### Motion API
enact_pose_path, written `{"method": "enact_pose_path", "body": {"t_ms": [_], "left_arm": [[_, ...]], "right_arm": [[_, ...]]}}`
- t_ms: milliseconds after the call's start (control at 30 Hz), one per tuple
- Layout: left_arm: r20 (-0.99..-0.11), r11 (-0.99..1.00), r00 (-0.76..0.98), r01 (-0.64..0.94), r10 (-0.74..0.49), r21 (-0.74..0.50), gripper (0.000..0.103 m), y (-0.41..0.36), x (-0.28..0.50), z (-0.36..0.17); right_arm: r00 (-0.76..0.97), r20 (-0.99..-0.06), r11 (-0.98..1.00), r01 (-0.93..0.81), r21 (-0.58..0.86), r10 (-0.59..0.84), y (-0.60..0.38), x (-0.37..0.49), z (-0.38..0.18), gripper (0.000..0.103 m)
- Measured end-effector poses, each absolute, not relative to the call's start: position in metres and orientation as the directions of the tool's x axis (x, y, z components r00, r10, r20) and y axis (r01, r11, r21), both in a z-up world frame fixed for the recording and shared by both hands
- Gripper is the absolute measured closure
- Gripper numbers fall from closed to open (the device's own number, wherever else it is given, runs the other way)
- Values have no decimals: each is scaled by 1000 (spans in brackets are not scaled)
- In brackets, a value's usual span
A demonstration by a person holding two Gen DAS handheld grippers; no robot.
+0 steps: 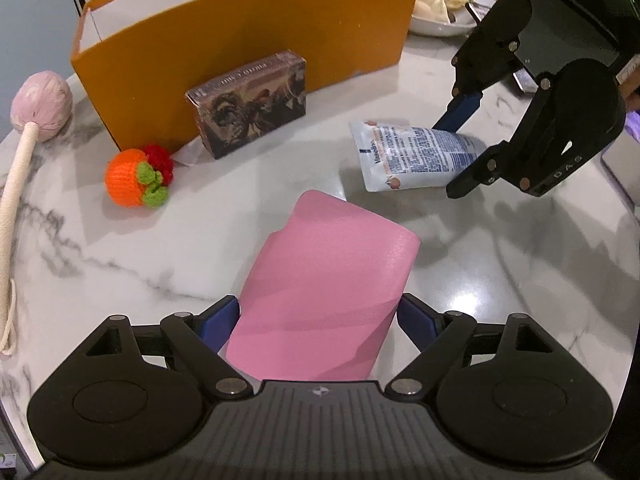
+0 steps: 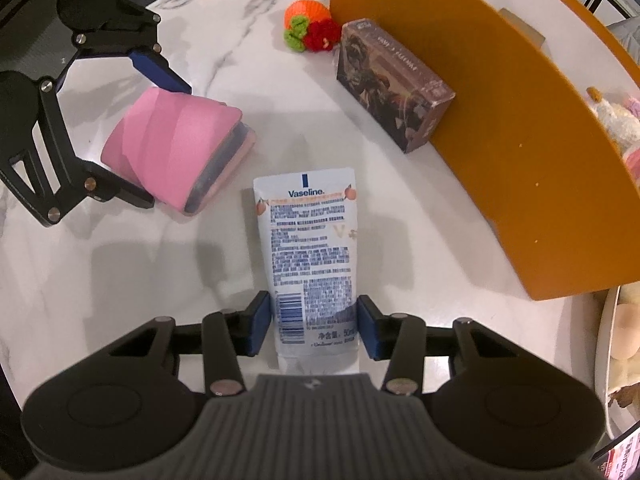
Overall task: Organize objects
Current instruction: 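Lift both held items and carry them over the orange box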
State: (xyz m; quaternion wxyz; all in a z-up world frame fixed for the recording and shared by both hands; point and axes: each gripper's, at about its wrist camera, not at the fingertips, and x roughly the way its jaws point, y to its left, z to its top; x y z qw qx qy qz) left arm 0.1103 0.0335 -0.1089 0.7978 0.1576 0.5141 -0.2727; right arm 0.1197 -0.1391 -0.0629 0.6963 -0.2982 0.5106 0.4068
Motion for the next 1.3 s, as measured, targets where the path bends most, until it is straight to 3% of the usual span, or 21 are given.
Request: {"method": "enact_pose_path", "body": {"t_ms": [333,700,1067,1300], "left_arm": [[-883,806,372,592,-287,-13,3,29,64,-52],[-845,810,442,586,-300,19,3,26,77,-16],[-773,832,566,548,-287,92,3,5,125,44],[-722,884,651,451,-235,119,3,-13,179,65]], "right_arm": [[167,-932,512,-859,23,323,-142,124,-48,56],[223,-889,547,-836,36,399,-151,132,-17,56],[381,-760,649,-758,70,526,-179,165,60,56],[475,-715,753,-649,108,512,-191,209,69,56]]}}
